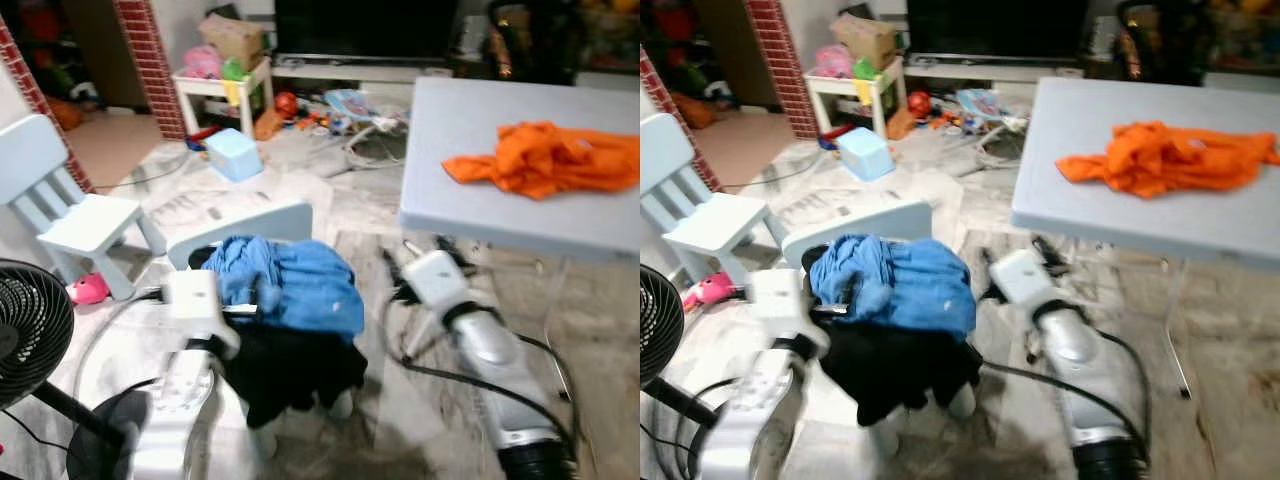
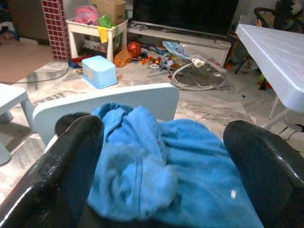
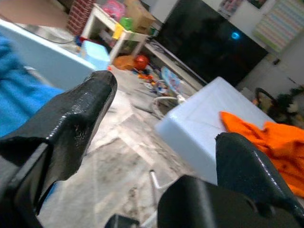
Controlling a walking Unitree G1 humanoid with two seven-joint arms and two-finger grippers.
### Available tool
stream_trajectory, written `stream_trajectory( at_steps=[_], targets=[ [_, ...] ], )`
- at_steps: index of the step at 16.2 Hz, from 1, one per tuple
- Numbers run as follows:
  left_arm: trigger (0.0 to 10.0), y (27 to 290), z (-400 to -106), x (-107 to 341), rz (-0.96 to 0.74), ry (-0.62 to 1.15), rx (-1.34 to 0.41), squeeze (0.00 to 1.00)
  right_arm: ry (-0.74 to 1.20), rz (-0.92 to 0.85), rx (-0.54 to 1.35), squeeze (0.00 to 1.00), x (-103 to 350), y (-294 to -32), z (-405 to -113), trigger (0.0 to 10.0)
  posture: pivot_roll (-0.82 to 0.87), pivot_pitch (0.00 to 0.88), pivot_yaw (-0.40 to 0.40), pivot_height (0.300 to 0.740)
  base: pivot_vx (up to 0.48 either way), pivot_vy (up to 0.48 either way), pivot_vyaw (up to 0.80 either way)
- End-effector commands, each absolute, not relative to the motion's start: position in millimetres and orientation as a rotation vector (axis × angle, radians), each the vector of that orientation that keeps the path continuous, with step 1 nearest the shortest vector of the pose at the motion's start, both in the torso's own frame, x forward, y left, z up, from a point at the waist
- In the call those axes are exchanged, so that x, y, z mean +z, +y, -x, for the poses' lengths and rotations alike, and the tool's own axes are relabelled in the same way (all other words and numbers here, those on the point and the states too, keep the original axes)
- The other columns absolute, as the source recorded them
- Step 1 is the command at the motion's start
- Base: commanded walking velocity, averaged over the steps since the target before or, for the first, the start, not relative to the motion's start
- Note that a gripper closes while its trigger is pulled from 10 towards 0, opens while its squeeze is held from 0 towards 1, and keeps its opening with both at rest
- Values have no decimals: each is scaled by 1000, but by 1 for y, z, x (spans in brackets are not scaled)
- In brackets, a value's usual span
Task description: Hang hanger
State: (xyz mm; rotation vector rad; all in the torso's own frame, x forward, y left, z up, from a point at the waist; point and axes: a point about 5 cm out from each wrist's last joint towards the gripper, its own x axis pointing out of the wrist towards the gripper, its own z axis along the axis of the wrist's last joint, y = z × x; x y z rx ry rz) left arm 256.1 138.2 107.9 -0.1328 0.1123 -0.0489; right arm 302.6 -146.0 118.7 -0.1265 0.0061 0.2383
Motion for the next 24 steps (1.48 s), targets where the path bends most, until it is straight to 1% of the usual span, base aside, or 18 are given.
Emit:
stream_trajectory(
  at_steps=[1, 4, 6, 9, 11, 15, 17, 19, 20, 21, 22, 24],
  targets=[
    [10000, 148, -255, 106, 125, 128, -8, 0, -16, 119, 272, 0, 124, -134, -304, 10000, -16, 0, -20, 740, 274, 0, 0],
    [10000, 149, -255, 105, 140, 134, 3, 0, -12, 131, 279, 0, 123, -133, -305, 10000, -13, 0, -29, 740, 162, 0, 0],
    [10000, 149, -253, 101, 141, 171, 26, 0, -11, 145, 283, 0, 123, -134, -305, 10000, -11, 0, -32, 740, 0, 0, 0],
    [10000, 145, -254, 91, 154, 256, 22, 0, -12, 145, 288, 0, 124, -133, -306, 10000, -12, 0, -35, 740, 0, 0, 0],
    [10000, 141, -252, 84, 168, 344, 13, 0, 3, 154, 300, 0, 122, -132, -306, 10000, -11, 0, -39, 740, 0, 0, 0],
    [10000, 139, -248, 74, 158, 433, -12, 0, 27, 169, 339, 0, 122, -132, -302, 10000, -18, 0, -49, 740, 0, 0, 0],
    [10000, 141, -247, 67, 147, 488, -22, 0, 32, 179, 374, 0, 125, -129, -292, 10000, -34, 0, -57, 740, 0, 0, 0],
    [10000, 149, -250, 63, 166, 510, 13, 0, 37, 229, 452, 0, 127, -128, -272, 10000, -54, 0, -62, 740, 0, 0, 0],
    [10000, 150, -253, 62, 154, 521, 3, 0, 82, 221, 449, 0, 124, -137, -262, 10000, -69, 0, -66, 740, 0, 0, 0],
    [10000, 149, -253, 62, 147, 525, -1, 0, 97, 215, 447, 0, 123, -140, -259, 10000, -74, 0, -66, 740, 0, 0, 0],
    [10000, 149, -256, 62, 141, 531, -11, 0, 166, 200, 513, 0, 116, -148, -240, 10000, -98, 5, -61, 740, 0, 0, 0],
    [10000, 145, -262, 65, 141, 526, -41, 0, 229, 202, 572, 0, 113, -153, -223, 10000, -118, 18, -54, 740, 0, 0, 0]
  ],
)
